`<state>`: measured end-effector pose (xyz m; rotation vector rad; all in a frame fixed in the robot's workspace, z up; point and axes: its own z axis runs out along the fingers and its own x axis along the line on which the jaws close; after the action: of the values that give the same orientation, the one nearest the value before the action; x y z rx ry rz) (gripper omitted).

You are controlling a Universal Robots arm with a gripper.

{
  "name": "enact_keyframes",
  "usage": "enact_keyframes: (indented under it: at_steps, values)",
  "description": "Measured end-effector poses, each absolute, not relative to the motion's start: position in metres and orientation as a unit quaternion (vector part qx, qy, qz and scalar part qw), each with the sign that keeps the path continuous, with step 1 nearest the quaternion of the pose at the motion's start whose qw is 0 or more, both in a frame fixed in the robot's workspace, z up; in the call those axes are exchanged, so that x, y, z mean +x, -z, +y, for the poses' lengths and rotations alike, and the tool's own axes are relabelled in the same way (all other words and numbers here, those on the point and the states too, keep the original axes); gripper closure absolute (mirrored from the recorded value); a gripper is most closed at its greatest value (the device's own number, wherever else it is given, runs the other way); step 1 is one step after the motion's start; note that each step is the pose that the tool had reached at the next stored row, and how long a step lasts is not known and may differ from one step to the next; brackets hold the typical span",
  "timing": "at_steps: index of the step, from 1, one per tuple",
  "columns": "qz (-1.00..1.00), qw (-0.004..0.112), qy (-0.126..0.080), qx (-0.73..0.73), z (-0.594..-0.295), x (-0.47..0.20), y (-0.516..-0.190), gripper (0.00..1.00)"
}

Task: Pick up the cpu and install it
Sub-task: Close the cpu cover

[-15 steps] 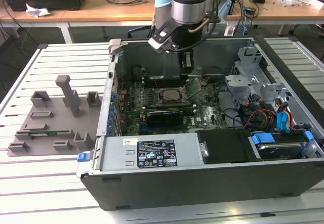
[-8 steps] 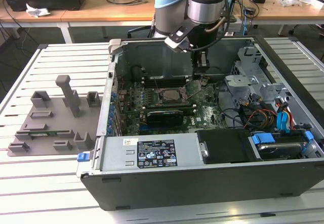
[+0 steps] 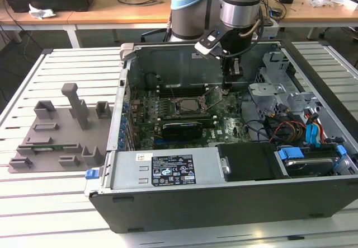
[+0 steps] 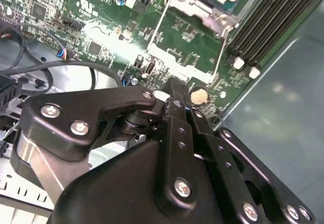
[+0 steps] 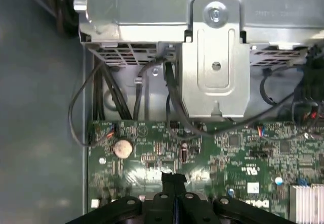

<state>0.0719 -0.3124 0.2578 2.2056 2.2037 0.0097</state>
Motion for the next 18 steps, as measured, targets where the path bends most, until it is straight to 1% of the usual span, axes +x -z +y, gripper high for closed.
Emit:
enact_keyframes:
  at_steps: [6,18]
  values:
    - [0.707,0.008,0.001,0.707,-0.312,0.078,-0.246,0.89]
    - [0.707,0.01,-0.001,0.707,-0.312,0.054,-0.245,0.89]
